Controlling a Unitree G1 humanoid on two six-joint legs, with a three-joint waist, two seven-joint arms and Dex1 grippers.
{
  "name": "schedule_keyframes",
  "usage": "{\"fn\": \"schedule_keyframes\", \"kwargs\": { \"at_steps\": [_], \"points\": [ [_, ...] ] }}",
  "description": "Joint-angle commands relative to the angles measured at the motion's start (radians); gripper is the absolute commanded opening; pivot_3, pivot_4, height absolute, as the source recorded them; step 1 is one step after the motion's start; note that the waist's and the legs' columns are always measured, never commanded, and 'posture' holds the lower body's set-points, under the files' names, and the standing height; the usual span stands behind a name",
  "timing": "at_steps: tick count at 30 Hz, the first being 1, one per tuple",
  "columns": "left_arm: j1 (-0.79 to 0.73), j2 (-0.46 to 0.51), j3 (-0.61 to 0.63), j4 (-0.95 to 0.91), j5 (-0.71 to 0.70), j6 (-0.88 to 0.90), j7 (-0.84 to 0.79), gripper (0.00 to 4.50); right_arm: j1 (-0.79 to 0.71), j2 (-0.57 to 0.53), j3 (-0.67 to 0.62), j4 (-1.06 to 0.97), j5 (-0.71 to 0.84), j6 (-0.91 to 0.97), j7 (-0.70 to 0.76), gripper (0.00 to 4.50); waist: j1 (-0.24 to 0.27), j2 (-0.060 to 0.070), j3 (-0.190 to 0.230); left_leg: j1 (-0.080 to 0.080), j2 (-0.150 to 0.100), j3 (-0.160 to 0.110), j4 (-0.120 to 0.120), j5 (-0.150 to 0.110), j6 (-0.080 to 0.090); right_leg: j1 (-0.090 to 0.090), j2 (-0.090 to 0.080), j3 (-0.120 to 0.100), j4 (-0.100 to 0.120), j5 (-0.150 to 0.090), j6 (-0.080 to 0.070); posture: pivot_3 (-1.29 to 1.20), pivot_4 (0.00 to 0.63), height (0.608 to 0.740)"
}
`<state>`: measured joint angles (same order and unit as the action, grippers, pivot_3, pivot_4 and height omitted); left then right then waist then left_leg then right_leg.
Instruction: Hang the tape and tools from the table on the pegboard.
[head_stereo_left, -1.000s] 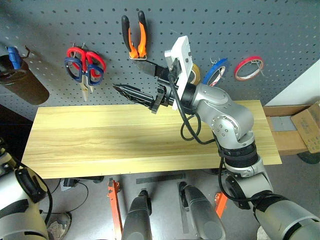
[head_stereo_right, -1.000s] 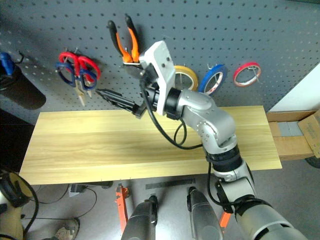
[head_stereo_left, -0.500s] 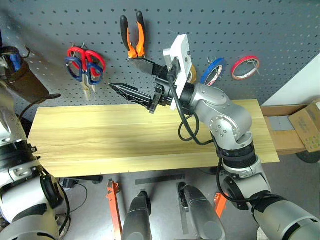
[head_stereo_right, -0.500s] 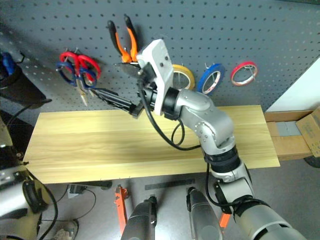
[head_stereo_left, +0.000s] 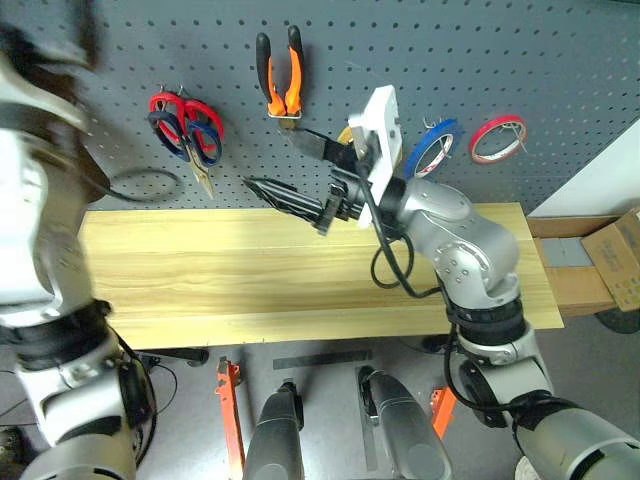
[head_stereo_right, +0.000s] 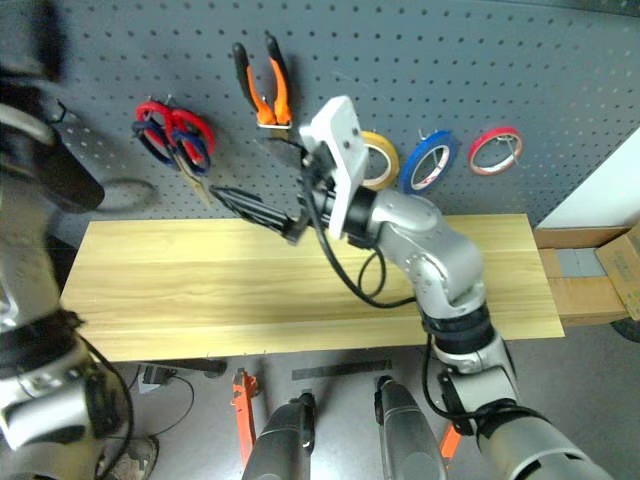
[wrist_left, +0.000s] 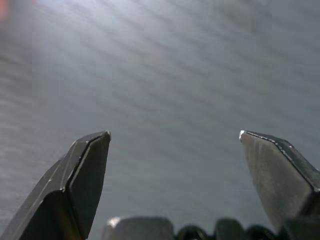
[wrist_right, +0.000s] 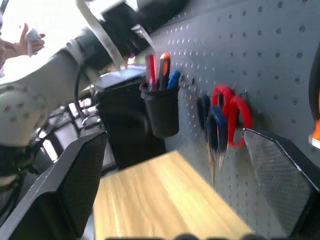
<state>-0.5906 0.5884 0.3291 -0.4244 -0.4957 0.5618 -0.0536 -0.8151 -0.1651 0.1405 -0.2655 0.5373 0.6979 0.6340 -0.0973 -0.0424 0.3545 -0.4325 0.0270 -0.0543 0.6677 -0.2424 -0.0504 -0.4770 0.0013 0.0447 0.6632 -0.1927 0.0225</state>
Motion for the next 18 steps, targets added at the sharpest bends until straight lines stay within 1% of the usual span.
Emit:
{"fn": "schedule_keyframes", "kwargs": {
  "at_steps": [1,3,5,7,8,10,12,13,15,16,18],
  "points": [
    [0.104,-0.022,-0.029,-0.230,-0.015,0.131,0.064,4.44,0.047,-0.044,-0.029,-0.088,0.051,0.036,0.018,4.50,-0.008,0.000,0.000,-0.001,0.001,0.000,0.000,0.000,0.000,-0.001,-0.001,0.000,0.000,0.000,0.000,-0.20,0.332,0.740],
    [0.166,-0.038,-0.064,-0.307,-0.001,0.197,0.096,4.44,0.073,-0.064,-0.038,-0.111,0.069,0.050,0.016,4.50,-0.016,0.000,0.000,-0.001,0.001,0.000,0.000,0.000,0.000,-0.003,0.000,0.001,0.000,0.000,-0.001,-0.20,0.333,0.740],
    [0.221,-0.062,-0.085,-0.378,0.005,0.265,0.134,4.44,0.100,-0.073,-0.055,-0.135,0.093,0.072,-0.001,4.50,-0.018,0.000,0.000,0.001,0.002,0.000,0.000,0.000,0.000,-0.003,0.005,0.001,0.001,0.001,-0.003,-0.19,0.329,0.740],
    [0.312,-0.087,-0.107,-0.435,0.009,0.291,0.143,4.44,0.149,-0.082,-0.060,-0.171,0.104,0.089,-0.020,4.50,-0.018,0.000,0.000,0.004,0.003,-0.001,-0.002,0.000,0.000,-0.001,0.009,0.001,0.002,0.001,-0.004,-0.18,0.326,0.740],
    [0.356,-0.084,-0.127,-0.453,0.026,0.278,0.129,4.44,0.172,-0.087,-0.056,-0.186,0.105,0.091,-0.025,4.50,-0.018,0.000,0.000,0.007,0.003,-0.001,-0.002,0.000,0.000,0.001,0.013,0.002,0.002,0.001,-0.004,-0.18,0.325,0.740],
    [0.486,-0.097,-0.139,-0.452,0.058,0.231,0.098,4.44,0.243,-0.105,-0.015,-0.210,0.062,0.057,-0.029,4.50,-0.017,0.000,-0.001,0.011,0.003,0.000,-0.002,0.001,0.000,0.004,0.014,0.003,0.001,-0.001,-0.002,-0.19,0.320,0.740],
    [0.613,-0.097,-0.146,-0.416,0.113,0.142,0.054,4.44,0.316,-0.108,0.026,-0.191,-0.032,-0.034,-0.059,4.50,-0.018,-0.001,-0.002,0.012,0.003,0.002,-0.003,0.003,-0.002,0.004,0.014,0.006,0.001,-0.002,0.000,-0.19,0.311,0.740],
    [0.645,-0.102,-0.155,-0.398,0.134,0.110,0.044,4.44,0.338,-0.108,0.034,-0.175,-0.065,-0.071,-0.066,4.50,-0.018,-0.001,-0.002,0.013,0.003,0.003,-0.003,0.003,-0.003,0.004,0.014,0.007,0.001,-0.002,0.000,-0.19,0.304,0.740],
    [0.695,-0.141,-0.132,-0.364,0.161,0.051,0.050,4.44,0.396,-0.095,0.046,-0.115,-0.167,-0.184,-0.120,4.50,-0.017,-0.001,-0.005,0.013,0.002,0.004,-0.003,0.005,-0.003,0.004,0.014,0.009,0.001,-0.001,0.000,-0.20,0.296,0.740],
    [0.720,-0.144,-0.139,-0.349,0.197,0.012,0.048,4.44,0.428,-0.088,0.045,-0.076,-0.220,-0.248,-0.155,4.50,-0.015,-0.002,-0.006,0.014,0.002,0.005,-0.003,0.005,-0.002,0.004,0.014,0.009,0.000,0.000,0.000,-0.20,0.286,0.740],
    [0.763,-0.152,-0.155,-0.314,0.255,-0.059,0.036,4.44,0.475,-0.072,0.033,-0.003,-0.275,-0.332,-0.193,4.50,-0.015,-0.004,-0.009,0.014,0.002,0.006,-0.003,0.007,-0.002,0.004,0.014,0.011,-0.001,0.003,0.002,-0.20,0.273,0.740]
  ]
}}
